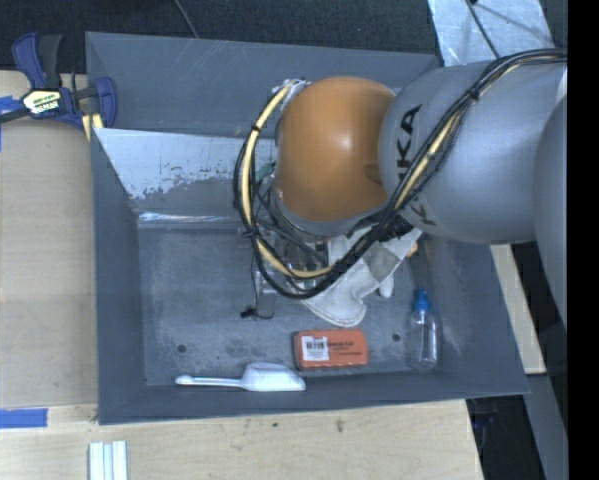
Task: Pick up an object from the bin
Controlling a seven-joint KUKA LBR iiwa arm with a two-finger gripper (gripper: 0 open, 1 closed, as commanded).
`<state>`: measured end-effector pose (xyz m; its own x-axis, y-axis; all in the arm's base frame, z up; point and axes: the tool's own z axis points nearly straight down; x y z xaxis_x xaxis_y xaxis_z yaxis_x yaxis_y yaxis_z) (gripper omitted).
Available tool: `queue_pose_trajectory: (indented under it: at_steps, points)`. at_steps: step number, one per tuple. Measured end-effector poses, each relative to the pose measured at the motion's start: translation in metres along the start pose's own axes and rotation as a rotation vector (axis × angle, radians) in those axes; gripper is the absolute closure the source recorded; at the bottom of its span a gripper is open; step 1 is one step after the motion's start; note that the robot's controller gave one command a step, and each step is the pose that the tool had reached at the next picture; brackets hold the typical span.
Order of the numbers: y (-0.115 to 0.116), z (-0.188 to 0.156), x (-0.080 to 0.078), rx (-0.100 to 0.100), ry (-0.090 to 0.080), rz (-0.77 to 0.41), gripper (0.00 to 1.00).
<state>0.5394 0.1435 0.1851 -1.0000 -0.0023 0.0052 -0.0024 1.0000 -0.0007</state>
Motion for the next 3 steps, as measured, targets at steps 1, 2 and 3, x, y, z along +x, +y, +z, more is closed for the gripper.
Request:
queue_pose_trajectory:
  at_steps: [1,2,3]
  points:
    - [0.000,-0.005,-0.001,-0.002,-0.008,0.002,0.00]
    - [-0.008,-0.048,-0.011,0.000,-0.001,-0.038,0.00]
    - [-0.015,-0.052,-0.025,-0.004,-0.028,-0.069,0.00]
